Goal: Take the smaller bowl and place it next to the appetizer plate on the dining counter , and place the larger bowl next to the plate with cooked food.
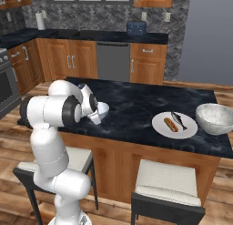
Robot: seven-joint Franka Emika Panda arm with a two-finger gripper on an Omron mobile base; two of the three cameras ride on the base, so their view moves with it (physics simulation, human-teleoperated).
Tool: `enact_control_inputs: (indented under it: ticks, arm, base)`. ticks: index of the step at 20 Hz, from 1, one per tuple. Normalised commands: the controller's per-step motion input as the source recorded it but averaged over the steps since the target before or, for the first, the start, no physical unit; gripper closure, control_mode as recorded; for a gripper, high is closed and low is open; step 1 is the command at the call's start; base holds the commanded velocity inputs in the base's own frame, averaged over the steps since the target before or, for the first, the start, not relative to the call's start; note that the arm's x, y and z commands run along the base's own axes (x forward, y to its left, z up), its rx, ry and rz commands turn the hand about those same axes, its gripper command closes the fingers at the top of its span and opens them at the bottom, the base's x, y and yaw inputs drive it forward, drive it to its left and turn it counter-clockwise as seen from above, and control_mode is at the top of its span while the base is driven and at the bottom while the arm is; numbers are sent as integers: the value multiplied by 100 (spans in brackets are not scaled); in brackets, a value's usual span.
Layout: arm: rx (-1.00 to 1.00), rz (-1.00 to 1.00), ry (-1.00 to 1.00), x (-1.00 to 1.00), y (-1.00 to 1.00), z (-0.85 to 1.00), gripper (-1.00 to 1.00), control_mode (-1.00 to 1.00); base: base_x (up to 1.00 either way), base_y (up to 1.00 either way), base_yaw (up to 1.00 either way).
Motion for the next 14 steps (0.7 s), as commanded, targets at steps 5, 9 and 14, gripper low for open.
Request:
enact_control_inputs:
  ticks: [5,9,14]
  arm:
    - [0,0,0,52,8,-46,100,-100]
    - [0,-6,1,25,0,1,-100,-100]
    - [0,-9,3,-5,-4,54,-100,-100]
  base:
    - [0,0,0]
    - [0,0,0]
    - [0,0,0]
